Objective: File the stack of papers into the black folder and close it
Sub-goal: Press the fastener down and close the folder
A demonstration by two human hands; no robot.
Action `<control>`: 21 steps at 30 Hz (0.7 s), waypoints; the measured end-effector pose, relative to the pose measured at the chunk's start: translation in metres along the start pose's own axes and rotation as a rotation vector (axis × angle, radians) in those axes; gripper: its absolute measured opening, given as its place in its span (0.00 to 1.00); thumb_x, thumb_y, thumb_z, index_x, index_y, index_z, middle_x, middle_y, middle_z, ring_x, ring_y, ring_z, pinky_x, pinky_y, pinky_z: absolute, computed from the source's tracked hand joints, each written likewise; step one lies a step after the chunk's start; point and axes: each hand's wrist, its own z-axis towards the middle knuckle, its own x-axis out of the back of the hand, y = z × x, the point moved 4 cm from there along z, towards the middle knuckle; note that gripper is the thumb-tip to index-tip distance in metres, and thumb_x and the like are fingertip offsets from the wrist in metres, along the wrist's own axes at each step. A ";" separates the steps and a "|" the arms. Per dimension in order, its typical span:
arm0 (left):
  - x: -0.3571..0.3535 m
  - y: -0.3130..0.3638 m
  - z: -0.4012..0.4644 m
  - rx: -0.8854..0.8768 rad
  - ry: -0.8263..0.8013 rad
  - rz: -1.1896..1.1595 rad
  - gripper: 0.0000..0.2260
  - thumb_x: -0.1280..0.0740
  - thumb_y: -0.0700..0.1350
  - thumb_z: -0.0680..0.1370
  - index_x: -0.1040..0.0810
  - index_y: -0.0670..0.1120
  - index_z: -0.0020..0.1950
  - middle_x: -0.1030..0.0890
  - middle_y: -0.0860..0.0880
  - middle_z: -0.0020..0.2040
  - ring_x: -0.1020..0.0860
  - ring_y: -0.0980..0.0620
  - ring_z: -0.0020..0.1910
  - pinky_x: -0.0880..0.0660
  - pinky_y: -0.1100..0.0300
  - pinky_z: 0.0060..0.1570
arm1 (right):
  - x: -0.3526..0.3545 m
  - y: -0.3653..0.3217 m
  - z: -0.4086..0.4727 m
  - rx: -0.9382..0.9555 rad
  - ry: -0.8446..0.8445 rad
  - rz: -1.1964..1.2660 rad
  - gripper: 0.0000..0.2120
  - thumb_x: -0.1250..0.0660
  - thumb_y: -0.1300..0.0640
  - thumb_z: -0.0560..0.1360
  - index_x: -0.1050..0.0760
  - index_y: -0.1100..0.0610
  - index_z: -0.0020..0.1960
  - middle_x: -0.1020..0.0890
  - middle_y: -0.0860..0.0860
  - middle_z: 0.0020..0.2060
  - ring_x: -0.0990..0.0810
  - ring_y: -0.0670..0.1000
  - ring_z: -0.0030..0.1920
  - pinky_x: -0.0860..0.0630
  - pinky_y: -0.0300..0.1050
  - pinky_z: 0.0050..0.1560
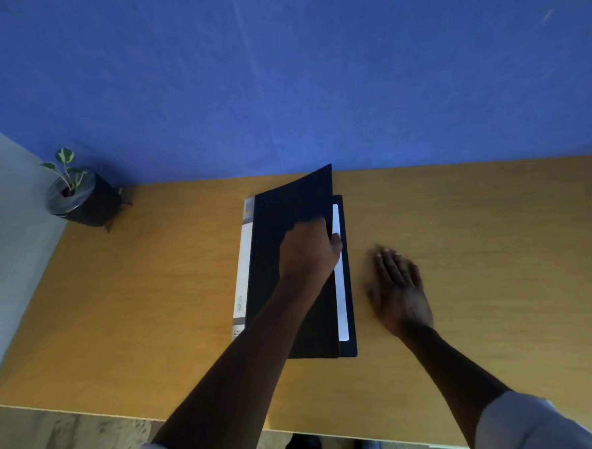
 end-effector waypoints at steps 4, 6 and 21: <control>-0.028 0.016 0.004 -0.025 -0.042 0.076 0.07 0.33 0.49 0.79 0.23 0.45 0.49 0.21 0.49 0.39 0.19 0.50 0.37 0.26 0.59 0.32 | 0.003 -0.001 0.001 -0.019 -0.024 0.011 0.32 0.56 0.40 0.83 0.57 0.52 0.82 0.56 0.50 0.81 0.59 0.50 0.81 0.60 0.53 0.80; -0.041 0.022 0.005 -0.035 -0.071 0.109 0.05 0.33 0.46 0.78 0.23 0.44 0.49 0.22 0.48 0.39 0.18 0.48 0.37 0.27 0.58 0.31 | 0.004 -0.002 0.002 -0.017 -0.041 0.013 0.32 0.58 0.39 0.83 0.59 0.52 0.82 0.58 0.49 0.81 0.61 0.50 0.81 0.62 0.53 0.80; -0.111 0.027 0.006 -0.097 -0.255 0.313 0.08 0.34 0.39 0.79 0.22 0.40 0.57 0.19 0.42 0.50 0.17 0.44 0.46 0.22 0.53 0.39 | -0.010 0.001 0.005 -0.042 -0.056 0.000 0.29 0.57 0.48 0.84 0.61 0.53 0.81 0.59 0.50 0.81 0.65 0.50 0.80 0.62 0.53 0.80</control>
